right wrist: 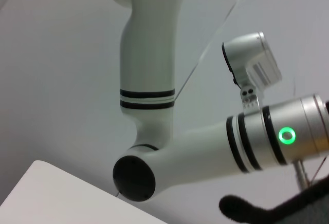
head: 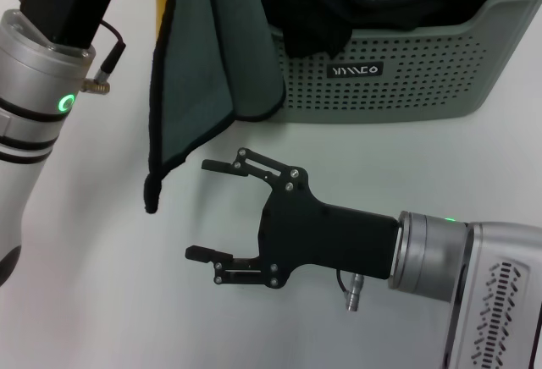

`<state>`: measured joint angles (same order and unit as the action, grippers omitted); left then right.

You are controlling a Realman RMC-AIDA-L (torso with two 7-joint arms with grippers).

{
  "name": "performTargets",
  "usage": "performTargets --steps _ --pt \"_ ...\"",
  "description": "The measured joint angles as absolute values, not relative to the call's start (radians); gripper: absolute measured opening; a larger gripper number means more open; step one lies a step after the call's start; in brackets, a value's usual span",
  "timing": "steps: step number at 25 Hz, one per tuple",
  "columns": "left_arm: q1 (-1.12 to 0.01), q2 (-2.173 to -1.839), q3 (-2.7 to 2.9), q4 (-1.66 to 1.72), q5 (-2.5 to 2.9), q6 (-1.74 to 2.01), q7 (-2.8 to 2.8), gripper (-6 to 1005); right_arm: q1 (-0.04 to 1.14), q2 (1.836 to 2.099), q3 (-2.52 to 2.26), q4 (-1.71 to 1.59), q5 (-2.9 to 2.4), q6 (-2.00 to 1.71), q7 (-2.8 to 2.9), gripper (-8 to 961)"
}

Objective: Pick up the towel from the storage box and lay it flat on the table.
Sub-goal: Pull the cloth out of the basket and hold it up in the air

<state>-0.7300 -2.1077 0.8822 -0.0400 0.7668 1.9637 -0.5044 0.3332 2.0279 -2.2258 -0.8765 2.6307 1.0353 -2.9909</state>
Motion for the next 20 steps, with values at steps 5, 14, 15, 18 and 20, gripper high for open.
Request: performTargets --steps 5,14,15,18,20 --pt "-0.74 -2.108 0.882 -0.031 0.767 1.964 -0.506 12 0.361 2.028 -2.251 -0.837 2.671 1.039 -2.991 837" --pt "-0.742 -2.108 0.881 -0.033 0.767 1.962 -0.5 12 0.351 2.028 -2.186 -0.983 2.395 0.998 -2.992 816" --pt "-0.741 -2.108 0.88 -0.034 0.767 1.962 -0.5 12 0.348 2.028 -2.181 -0.999 2.378 0.989 -2.992 813" --pt "-0.739 -2.108 0.88 -0.036 0.767 1.96 -0.499 12 0.345 2.028 -2.171 -1.034 2.337 0.969 -2.993 803" --pt "-0.739 -2.108 0.88 -0.037 0.767 1.957 -0.498 12 0.344 2.028 -2.17 -1.044 2.32 0.968 -2.993 797"
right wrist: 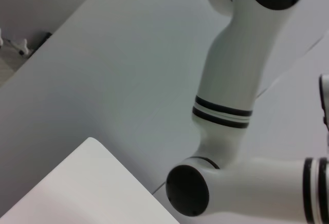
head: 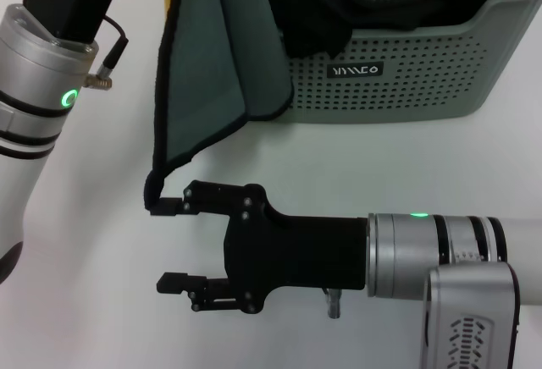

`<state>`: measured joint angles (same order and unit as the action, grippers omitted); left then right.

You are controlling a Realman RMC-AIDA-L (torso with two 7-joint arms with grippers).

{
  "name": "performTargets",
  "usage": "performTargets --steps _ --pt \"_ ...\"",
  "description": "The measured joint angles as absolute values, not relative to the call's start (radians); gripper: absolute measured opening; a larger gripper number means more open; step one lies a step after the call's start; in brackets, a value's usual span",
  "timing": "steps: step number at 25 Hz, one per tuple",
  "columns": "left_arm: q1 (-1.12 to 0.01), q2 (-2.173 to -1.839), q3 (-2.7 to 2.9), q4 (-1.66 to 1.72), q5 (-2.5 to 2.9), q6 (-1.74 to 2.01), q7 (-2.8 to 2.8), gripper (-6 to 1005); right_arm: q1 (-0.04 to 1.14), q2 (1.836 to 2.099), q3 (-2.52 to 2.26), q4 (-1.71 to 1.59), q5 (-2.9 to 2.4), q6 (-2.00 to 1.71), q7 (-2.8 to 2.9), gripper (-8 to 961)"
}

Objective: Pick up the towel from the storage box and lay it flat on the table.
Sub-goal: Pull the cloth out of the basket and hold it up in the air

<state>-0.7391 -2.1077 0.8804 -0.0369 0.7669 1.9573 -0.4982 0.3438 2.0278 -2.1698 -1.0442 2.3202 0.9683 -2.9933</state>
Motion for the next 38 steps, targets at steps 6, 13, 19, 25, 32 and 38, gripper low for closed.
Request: performTargets --steps 6,13,19,25,32,38 --pt "-0.726 -2.108 0.88 -0.032 0.767 1.955 -0.496 12 0.327 2.028 -2.139 -1.089 2.276 0.966 -2.994 709" --pt "-0.72 -2.108 0.88 -0.039 0.769 1.958 -0.497 12 0.333 2.028 -2.093 -1.114 2.237 0.926 -2.994 684" --pt "-0.72 -2.108 0.881 -0.039 0.773 1.959 -0.5 12 0.353 2.028 -2.099 -1.139 2.167 0.891 -2.994 680" --pt "-0.722 -2.108 0.884 -0.04 0.775 1.959 -0.501 12 0.354 2.028 -2.134 -1.208 2.088 0.806 -2.994 675" --pt "-0.722 -2.108 0.885 -0.04 0.775 1.956 -0.498 12 0.353 2.028 -2.134 -1.258 2.08 0.798 -2.994 670" --pt "-0.722 -2.108 0.883 -0.04 0.775 1.955 -0.497 12 0.358 2.028 -2.132 -1.278 2.043 0.786 -2.994 666"
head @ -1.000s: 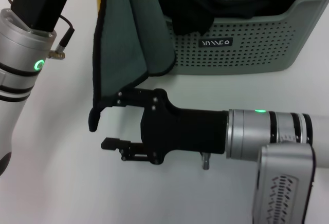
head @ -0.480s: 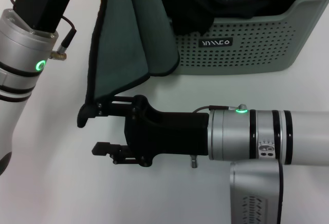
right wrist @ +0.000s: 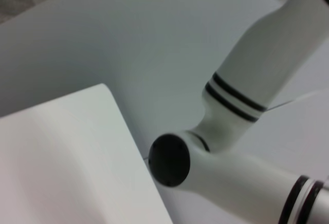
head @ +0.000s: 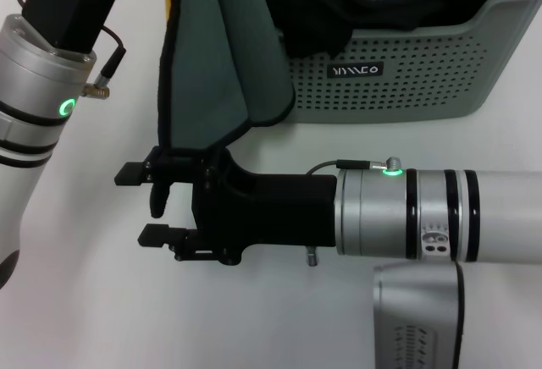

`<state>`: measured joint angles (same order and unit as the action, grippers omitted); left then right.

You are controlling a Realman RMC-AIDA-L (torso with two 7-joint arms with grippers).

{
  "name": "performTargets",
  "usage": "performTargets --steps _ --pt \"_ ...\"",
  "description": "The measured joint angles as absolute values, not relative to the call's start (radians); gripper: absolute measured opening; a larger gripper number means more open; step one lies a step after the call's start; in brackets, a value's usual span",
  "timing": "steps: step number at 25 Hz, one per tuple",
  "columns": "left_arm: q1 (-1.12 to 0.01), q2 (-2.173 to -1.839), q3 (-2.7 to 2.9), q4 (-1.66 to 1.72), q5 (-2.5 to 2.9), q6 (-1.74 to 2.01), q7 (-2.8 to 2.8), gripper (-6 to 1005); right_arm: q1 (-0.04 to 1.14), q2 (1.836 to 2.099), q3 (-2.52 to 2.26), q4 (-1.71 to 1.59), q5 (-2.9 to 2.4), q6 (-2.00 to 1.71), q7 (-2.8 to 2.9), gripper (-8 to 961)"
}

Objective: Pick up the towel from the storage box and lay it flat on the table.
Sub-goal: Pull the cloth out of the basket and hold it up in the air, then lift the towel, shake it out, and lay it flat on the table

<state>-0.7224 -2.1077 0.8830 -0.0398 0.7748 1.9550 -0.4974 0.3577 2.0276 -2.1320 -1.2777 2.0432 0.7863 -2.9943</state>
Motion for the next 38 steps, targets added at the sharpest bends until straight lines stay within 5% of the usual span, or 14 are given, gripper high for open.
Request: performTargets --steps 10,23,38 --pt "-0.722 -2.108 0.88 -0.04 0.774 1.959 -0.497 12 0.376 2.028 -2.14 -1.266 2.002 0.724 -2.994 658" --pt "-0.72 -2.108 0.88 -0.04 0.775 1.959 -0.497 13 0.376 2.028 -2.141 -1.274 2.004 0.711 -2.994 287" --pt "-0.678 -2.108 0.886 -0.033 0.776 1.962 -0.516 13 0.351 2.028 -2.105 -1.256 2.134 0.785 -2.992 76"
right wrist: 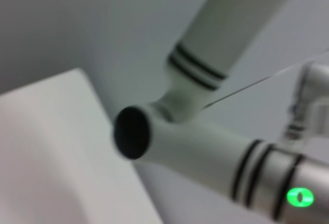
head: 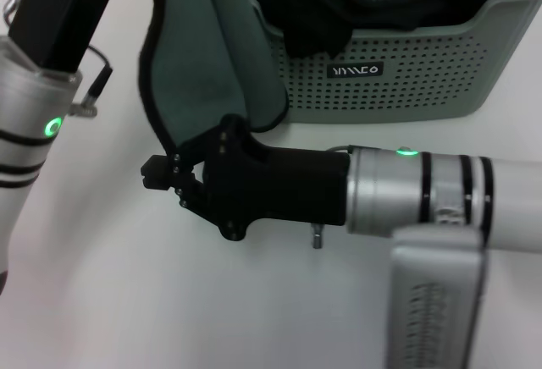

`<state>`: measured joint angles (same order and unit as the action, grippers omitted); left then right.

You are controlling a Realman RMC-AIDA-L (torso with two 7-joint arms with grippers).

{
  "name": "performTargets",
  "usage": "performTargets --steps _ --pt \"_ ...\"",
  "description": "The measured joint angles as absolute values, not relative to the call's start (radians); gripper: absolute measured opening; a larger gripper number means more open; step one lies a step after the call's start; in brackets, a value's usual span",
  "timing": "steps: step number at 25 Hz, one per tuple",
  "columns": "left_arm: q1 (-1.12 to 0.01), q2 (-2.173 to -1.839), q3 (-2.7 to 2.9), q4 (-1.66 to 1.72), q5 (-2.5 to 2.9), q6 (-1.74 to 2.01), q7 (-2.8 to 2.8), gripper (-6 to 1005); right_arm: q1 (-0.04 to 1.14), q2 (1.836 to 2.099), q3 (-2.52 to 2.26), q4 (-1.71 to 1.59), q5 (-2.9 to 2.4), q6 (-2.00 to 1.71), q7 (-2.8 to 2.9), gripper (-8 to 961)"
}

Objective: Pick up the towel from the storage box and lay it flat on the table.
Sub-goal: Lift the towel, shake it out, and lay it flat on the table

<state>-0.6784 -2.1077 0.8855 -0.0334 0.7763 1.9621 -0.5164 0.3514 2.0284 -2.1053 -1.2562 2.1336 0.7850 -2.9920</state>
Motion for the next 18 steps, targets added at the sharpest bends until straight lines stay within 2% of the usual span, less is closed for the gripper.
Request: performTargets --steps 4,8,18 --pt "-0.621 -2.105 0.888 -0.018 0.78 1.969 -0.592 13 0.36 2.028 -2.029 -1.116 2.318 1.059 -2.991 39" --pt "-0.499 -2.101 0.916 0.089 0.801 1.996 -0.695 13 0.359 2.024 -1.947 -1.02 2.44 1.284 -2.931 25" --pt "-0.235 -2.086 1.016 0.336 0.908 2.0 -0.853 13 0.305 2.01 -1.659 -0.998 2.44 1.556 -2.405 34"
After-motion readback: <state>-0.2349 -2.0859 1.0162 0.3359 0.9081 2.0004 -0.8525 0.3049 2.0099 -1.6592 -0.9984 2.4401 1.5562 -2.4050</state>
